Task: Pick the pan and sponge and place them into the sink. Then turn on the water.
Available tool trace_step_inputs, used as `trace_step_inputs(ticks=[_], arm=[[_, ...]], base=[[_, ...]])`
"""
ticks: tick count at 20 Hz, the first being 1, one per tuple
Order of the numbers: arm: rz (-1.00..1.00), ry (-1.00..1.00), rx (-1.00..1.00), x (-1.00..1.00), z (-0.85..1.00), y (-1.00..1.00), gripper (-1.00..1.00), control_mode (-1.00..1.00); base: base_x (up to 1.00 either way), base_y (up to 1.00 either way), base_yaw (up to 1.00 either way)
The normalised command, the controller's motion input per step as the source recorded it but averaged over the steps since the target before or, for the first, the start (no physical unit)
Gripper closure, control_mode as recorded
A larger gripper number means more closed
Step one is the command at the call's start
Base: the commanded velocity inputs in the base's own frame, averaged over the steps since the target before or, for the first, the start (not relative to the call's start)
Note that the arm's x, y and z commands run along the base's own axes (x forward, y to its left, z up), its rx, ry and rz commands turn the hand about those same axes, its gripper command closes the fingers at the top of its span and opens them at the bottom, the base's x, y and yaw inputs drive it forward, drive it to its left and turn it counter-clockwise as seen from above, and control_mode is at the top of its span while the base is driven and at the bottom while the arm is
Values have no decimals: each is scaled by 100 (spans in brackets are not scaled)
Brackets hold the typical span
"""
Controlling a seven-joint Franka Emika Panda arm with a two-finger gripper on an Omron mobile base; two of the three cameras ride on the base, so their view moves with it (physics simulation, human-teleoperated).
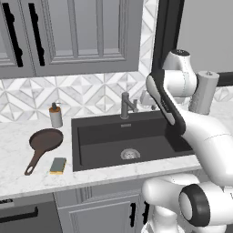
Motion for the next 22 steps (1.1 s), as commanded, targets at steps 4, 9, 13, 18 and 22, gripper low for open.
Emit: trace_step_inputs(ticks=[4, 9, 13, 18, 22], arm=[[-2, 0, 0, -1, -3, 66, -100, -100], [0, 0, 0, -19, -14, 100, -100, -100], [0, 3, -6, -10, -16, 100, -100, -100], [0, 10, -7, 0, -29, 100, -100, -100], [3, 12, -5, 27, -36, 100, -100, -100]], base=[[0, 0, 0], [0, 0, 0], [0, 0, 0], [0, 0, 0], [0, 0, 0]])
